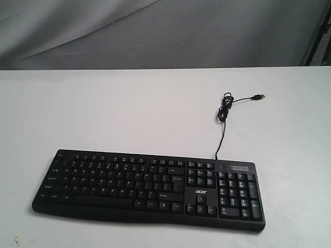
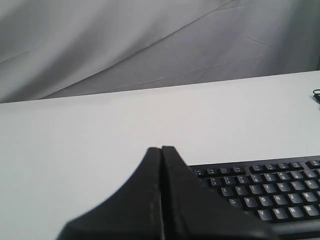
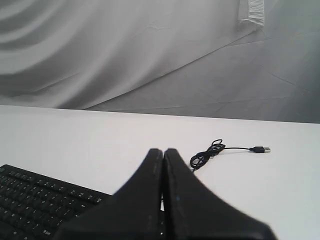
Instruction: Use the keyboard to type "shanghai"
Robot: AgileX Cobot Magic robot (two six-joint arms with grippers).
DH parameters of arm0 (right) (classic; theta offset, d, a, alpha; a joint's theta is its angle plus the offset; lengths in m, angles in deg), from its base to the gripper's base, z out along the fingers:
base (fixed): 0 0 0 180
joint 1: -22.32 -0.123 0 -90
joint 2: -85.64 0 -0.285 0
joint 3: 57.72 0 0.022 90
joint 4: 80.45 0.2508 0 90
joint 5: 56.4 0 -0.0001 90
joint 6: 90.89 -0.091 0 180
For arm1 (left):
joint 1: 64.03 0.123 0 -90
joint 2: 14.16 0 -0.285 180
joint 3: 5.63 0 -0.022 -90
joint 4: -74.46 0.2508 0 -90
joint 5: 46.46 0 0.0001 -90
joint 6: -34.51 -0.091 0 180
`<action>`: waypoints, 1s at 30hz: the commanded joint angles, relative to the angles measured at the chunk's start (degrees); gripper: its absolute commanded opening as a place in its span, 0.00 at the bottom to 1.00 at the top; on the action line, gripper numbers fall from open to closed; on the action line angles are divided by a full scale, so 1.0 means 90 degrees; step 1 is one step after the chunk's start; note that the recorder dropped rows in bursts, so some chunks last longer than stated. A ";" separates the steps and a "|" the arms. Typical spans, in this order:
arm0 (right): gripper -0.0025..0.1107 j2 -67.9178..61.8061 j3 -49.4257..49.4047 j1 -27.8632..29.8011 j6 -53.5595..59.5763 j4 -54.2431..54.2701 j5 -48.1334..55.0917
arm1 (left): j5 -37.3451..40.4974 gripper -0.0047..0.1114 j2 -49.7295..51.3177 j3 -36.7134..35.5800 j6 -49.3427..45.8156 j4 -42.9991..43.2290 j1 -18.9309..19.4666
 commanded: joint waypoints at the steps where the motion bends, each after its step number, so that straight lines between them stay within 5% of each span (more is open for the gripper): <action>1: 0.02 0.0034 -0.0024 0.0042 0.0000 -0.0054 -0.0015 | -0.0031 0.04 -0.0022 -0.0027 0.0018 0.0005 -0.0026; 17: 0.02 0.0022 0.0578 0.0042 0.0000 -0.0039 0.0710 | -0.0031 0.04 -0.0022 -0.0027 0.0018 0.0005 -0.0026; 27: 0.02 -0.2820 0.2618 0.0031 -0.0083 -0.0338 0.0653 | -0.0031 0.04 -0.0022 -0.0027 0.0018 0.0005 -0.0026; 30: 0.02 -0.3812 0.2661 -0.0011 -0.1189 -0.0367 -0.0105 | -0.0031 0.04 -0.0022 -0.0027 0.0018 0.0005 -0.0026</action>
